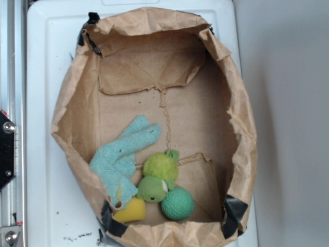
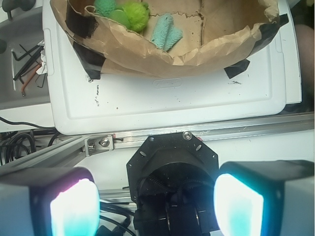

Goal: Grab the blue cloth.

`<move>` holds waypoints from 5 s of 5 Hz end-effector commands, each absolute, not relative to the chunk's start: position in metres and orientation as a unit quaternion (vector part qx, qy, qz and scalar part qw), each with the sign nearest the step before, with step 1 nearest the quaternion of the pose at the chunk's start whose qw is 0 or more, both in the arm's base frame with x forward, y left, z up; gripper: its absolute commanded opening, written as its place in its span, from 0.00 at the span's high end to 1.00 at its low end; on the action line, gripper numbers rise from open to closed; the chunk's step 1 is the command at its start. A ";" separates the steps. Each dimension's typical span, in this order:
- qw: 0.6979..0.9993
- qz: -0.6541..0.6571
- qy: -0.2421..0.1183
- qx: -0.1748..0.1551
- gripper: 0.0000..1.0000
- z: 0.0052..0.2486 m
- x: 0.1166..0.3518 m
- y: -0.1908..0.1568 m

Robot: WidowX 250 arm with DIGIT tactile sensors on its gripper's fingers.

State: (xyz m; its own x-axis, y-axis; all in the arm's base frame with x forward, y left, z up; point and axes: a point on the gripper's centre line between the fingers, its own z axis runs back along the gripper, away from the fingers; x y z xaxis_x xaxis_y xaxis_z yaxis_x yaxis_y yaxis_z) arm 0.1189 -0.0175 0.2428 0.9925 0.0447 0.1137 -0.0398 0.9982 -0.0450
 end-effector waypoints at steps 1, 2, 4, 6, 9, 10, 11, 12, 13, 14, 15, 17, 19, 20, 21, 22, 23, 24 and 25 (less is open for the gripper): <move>0.998 0.021 -0.057 -0.021 0.00 0.243 0.119 -0.018; 0.994 0.044 -0.099 -0.027 0.00 0.237 0.168 -0.015; 0.985 0.083 -0.149 -0.003 0.00 0.208 0.219 0.009; 0.974 0.171 -0.149 0.028 0.00 0.168 0.239 0.027; 0.968 0.224 -0.101 0.055 0.00 0.113 0.253 0.012; 0.969 0.225 -0.084 0.059 0.00 0.099 0.252 0.004; 0.975 0.206 -0.069 0.034 0.00 0.099 0.244 -0.012; 0.981 0.186 -0.045 -0.007 0.00 0.102 0.233 -0.031; 0.984 0.176 -0.018 -0.018 0.00 0.098 0.222 -0.047; 0.984 0.179 -0.006 0.000 0.00 0.082 0.221 -0.050; 0.981 0.191 0.002 0.019 0.00 0.067 0.230 -0.044; 0.977 0.210 0.035 0.031 0.03 0.044 0.241 -0.036; 0.978 0.205 0.028 0.032 1.00 0.050 0.244 -0.033; 0.979 0.204 0.010 0.015 1.00 0.073 0.247 -0.026; 0.977 0.211 -0.018 0.004 1.00 0.103 0.250 -0.012; 0.973 0.227 -0.046 0.002 1.00 0.128 0.253 0.005; 0.967 0.244 -0.076 -0.008 1.00 0.159 0.253 0.025; 0.964 0.241 -0.113 -0.013 1.00 0.189 0.253 0.036; 0.961 0.239 -0.140 0.004 1.00 0.213 0.250 0.036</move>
